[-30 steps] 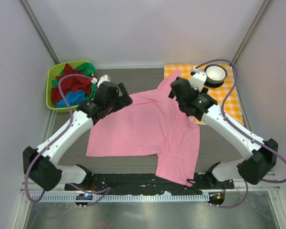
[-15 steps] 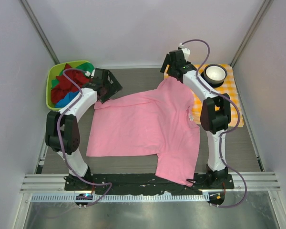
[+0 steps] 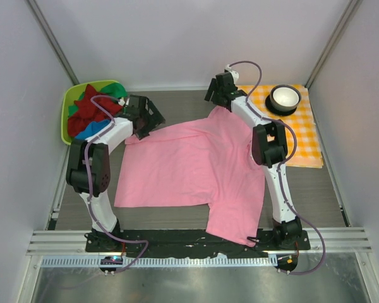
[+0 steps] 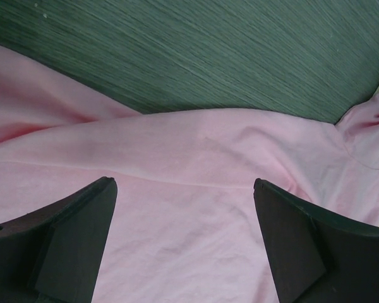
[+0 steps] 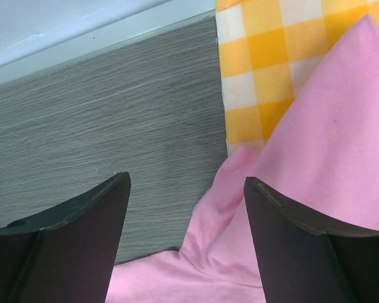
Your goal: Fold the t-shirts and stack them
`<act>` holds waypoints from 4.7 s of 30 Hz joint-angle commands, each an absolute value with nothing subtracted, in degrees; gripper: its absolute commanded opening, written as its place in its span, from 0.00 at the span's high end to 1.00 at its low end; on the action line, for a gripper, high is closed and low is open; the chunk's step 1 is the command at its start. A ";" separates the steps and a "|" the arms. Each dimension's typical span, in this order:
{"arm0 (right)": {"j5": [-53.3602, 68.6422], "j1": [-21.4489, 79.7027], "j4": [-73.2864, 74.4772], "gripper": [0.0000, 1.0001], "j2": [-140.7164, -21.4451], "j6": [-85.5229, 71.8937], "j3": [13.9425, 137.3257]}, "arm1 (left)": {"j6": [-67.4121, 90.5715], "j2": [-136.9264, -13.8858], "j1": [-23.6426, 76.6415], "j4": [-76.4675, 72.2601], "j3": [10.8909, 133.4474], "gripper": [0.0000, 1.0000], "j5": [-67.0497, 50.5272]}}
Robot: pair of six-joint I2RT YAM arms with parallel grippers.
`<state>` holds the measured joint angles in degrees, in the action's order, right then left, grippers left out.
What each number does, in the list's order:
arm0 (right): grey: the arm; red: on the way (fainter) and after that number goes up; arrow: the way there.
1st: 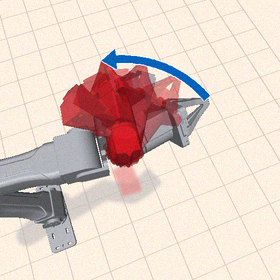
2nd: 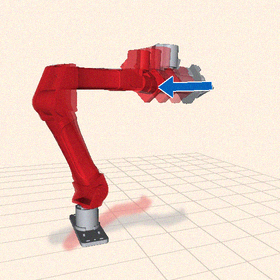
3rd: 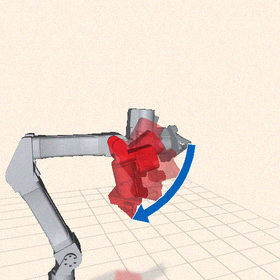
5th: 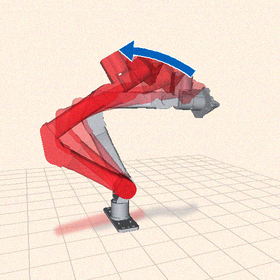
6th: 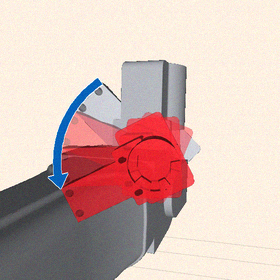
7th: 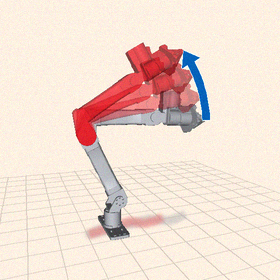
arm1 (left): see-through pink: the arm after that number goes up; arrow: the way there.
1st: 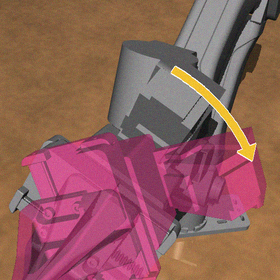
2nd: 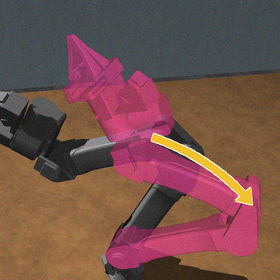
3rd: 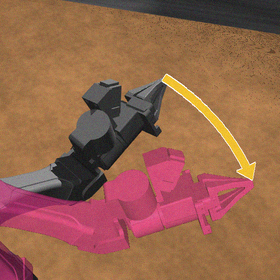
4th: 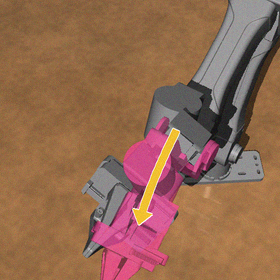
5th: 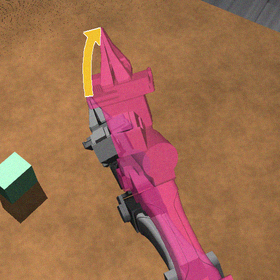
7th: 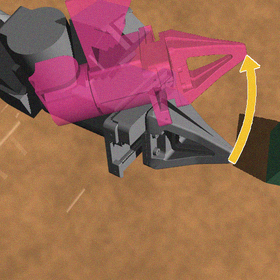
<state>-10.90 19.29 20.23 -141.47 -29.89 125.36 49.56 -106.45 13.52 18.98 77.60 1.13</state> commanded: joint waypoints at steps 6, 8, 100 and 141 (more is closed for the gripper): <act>-12.39 19.34 16.79 0.22 -141.42 -27.52 123.23 | 49.83 -107.93 13.27 15.12 76.11 0.06 0.18; -13.36 19.34 16.70 0.22 -141.24 -26.98 121.56 | 49.75 -107.93 13.18 14.94 75.94 0.06 -1.39; -14.16 25.48 14.59 0.04 -133.60 -10.47 120.76 | 48.52 -105.29 12.74 13.62 71.90 0.06 -1.14; -25.66 26.54 19.61 0.99 -149.33 -11.61 133.07 | 48.87 -105.82 12.74 12.92 71.46 0.06 -1.41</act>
